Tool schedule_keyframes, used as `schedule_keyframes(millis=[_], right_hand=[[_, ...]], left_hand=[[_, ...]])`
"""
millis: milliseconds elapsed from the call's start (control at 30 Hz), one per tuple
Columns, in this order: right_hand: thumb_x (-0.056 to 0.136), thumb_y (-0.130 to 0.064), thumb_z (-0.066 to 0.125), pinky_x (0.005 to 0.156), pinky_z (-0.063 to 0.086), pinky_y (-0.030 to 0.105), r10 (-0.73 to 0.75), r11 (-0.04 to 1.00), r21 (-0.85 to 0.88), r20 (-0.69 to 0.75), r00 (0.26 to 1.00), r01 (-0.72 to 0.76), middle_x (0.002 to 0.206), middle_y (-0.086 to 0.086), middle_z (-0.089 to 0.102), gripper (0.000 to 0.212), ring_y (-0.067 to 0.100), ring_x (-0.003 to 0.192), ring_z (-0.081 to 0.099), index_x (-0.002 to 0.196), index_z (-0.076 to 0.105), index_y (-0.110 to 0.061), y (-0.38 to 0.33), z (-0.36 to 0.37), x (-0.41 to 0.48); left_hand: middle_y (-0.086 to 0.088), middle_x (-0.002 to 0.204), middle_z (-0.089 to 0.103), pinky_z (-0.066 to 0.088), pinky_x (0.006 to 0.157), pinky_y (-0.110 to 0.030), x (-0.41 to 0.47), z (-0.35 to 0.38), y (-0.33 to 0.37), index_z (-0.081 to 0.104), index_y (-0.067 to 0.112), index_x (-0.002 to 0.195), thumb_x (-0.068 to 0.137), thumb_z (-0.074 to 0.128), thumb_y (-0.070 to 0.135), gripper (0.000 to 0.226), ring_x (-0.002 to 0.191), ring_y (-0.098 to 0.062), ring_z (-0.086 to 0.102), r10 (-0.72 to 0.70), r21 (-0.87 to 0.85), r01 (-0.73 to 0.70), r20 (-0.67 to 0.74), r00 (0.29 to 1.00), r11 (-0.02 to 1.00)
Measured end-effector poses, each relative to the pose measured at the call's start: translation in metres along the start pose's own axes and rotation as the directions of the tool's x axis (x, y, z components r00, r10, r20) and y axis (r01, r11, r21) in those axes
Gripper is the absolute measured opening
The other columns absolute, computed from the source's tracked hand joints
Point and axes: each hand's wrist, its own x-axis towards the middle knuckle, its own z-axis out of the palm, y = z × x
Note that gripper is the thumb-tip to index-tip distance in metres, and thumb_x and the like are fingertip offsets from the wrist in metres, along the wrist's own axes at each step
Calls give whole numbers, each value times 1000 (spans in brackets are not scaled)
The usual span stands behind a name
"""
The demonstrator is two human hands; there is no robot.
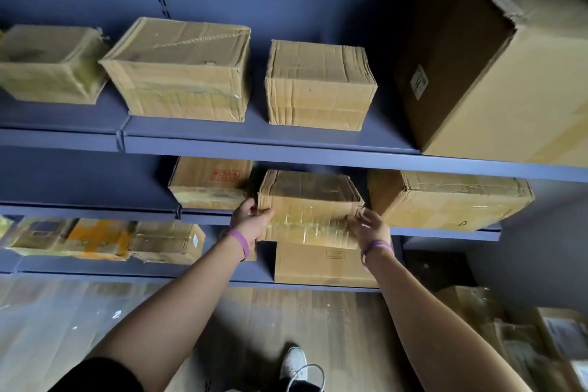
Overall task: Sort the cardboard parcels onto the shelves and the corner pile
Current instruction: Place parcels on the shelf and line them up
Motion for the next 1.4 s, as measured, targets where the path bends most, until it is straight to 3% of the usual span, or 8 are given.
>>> schedule_keyframes(millis=[167, 467, 533, 667, 800, 900, 1067, 1400], right_hand=[[87, -19, 73, 88, 50, 36, -58, 991, -123, 1, 998, 58, 90, 5, 70, 12, 21, 87, 62, 98, 71, -14, 8, 0, -46], [86, -17, 75, 90, 52, 37, -67, 997, -35, -12, 998, 67, 86, -1, 70, 13, 20, 88, 64, 98, 72, -15, 13, -1, -111], [89, -22, 72, 93, 52, 39, -71, 997, -8, -4, 997, 71, 89, -1, 70, 21, 21, 92, 64, 107, 72, -11, 8, 0, -120], [99, -43, 52, 94, 52, 42, 14, 996, 94, 4, 1000, -14, 94, 3, 72, 33, 24, 95, 66, 89, 71, -18, 1, -1, -132], [100, -46, 46, 99, 49, 50, 49, 999, -12, -2, 999, -49, 87, 1, 63, 42, 22, 88, 58, 97, 66, -9, 3, -9, -132], [99, -50, 45, 94, 51, 49, 65, 998, -28, 31, 997, -64, 83, 3, 60, 47, 23, 84, 54, 99, 66, -8, 0, -15, -133], [95, -59, 48, 89, 54, 58, 181, 964, 153, 217, 959, -217, 112, 7, 67, 45, 29, 107, 62, 111, 63, -19, -5, -13, -141], [95, -45, 58, 55, 57, 37, 58, 988, 142, 34, 998, -62, 99, 15, 66, 37, 30, 87, 65, 83, 63, -11, -6, -7, -160]], left_hand=[[-6, 117, 67, 41, 81, -25, -34, -24, -17, 63, 8, 123, 88, 73, 25, 40, 99, -21, 58, 75, 19, -74, -42, 996, 997], [-5, 101, 68, 42, 57, -17, -71, -61, -40, 66, 8, 117, 91, 71, 22, 30, 88, -20, 61, 139, -27, -139, -23, 990, 990], [-5, 103, 65, 43, 64, -19, -77, -66, -40, 64, 5, 122, 92, 70, 20, 35, 90, -19, 59, 141, -56, -143, -30, 990, 988], [-9, 122, 61, 36, 87, -22, -87, -77, -34, 54, 2, 136, 97, 63, 19, 44, 107, -24, 55, 148, -65, -151, -50, 988, 986], [-10, 146, 50, 35, 104, -27, -91, -85, -29, 45, 3, 145, 101, 56, 24, 51, 134, -28, 47, 147, -59, -150, -62, 987, 987], [-6, 140, 52, 36, 100, -26, -95, -88, -26, 49, 3, 141, 104, 49, 25, 44, 127, -27, 50, 148, -39, -151, -72, 986, 988], [-1, 102, 55, 33, 85, -25, -100, -89, -27, 57, 12, 124, 106, 42, 23, 26, 101, -19, 46, 128, -85, -136, -90, 988, 987], [-4, 150, 45, 38, 109, -37, -122, -87, -31, 44, 19, 144, 98, 60, 34, 51, 133, -27, 47, 49, -75, -48, 12, 999, 996]])
